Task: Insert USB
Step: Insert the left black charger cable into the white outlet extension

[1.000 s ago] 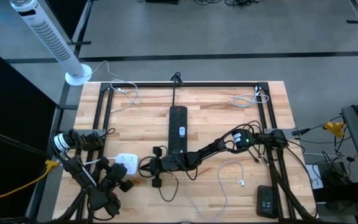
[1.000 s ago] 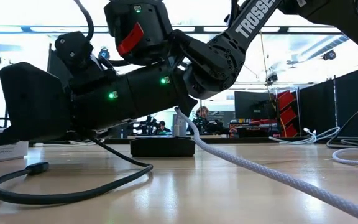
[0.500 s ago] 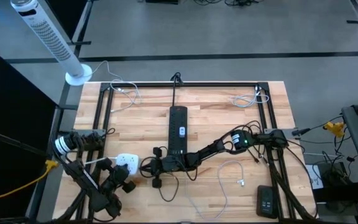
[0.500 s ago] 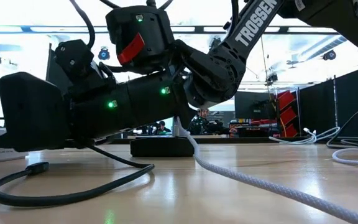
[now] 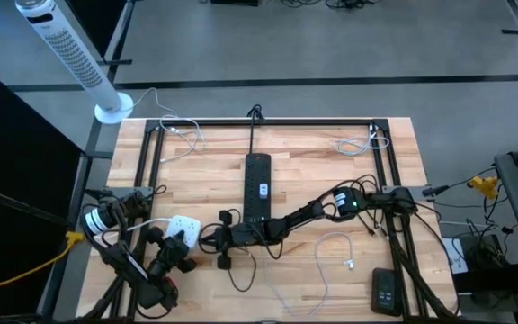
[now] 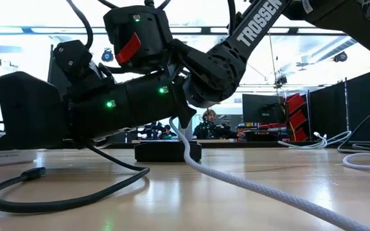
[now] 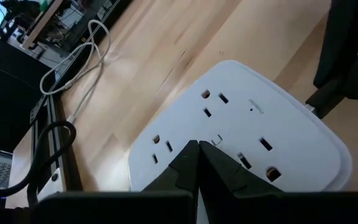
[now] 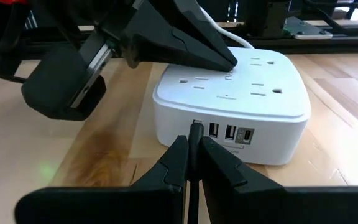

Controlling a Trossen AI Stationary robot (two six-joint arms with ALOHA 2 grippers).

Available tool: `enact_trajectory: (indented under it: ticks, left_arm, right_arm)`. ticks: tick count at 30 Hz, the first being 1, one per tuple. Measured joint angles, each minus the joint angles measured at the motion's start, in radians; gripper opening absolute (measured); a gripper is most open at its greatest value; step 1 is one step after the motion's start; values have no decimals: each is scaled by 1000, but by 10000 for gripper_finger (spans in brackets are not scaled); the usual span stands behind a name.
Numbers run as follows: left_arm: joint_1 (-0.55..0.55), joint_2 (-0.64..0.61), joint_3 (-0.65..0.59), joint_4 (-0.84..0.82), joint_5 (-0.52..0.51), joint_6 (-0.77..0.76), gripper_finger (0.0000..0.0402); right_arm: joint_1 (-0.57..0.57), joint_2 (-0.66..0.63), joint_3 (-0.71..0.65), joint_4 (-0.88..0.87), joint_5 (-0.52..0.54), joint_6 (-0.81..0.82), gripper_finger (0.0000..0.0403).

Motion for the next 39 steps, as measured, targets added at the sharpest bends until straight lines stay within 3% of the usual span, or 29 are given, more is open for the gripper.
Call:
enact_trajectory:
  ticks: [9, 15, 21, 26, 32, 39]
  left_arm:
    - [3, -4, 2, 0, -16, 30, 0]
    - [6, -32, 74, 4, 8, 78, 0]
    - [8, -97, 208, 224, -17, 28, 0]
    - [7, -144, 274, 169, 7, 92, 0]
    - [8, -156, 332, -33, 155, 90, 0]
    - [8, -152, 302, -123, 243, 59, 0]
  right_arm:
    - [0, 0, 4, -25, 34, 33, 16]
    - [3, -1, 5, -35, 22, 23, 16]
    - [6, -2, 5, -37, -47, 20, 16]
    - [-4, -2, 5, -46, -25, 20, 16]
    - [0, -6, 6, -78, -37, 19, 16]
    - [2, -7, 6, -87, -43, 17, 16]
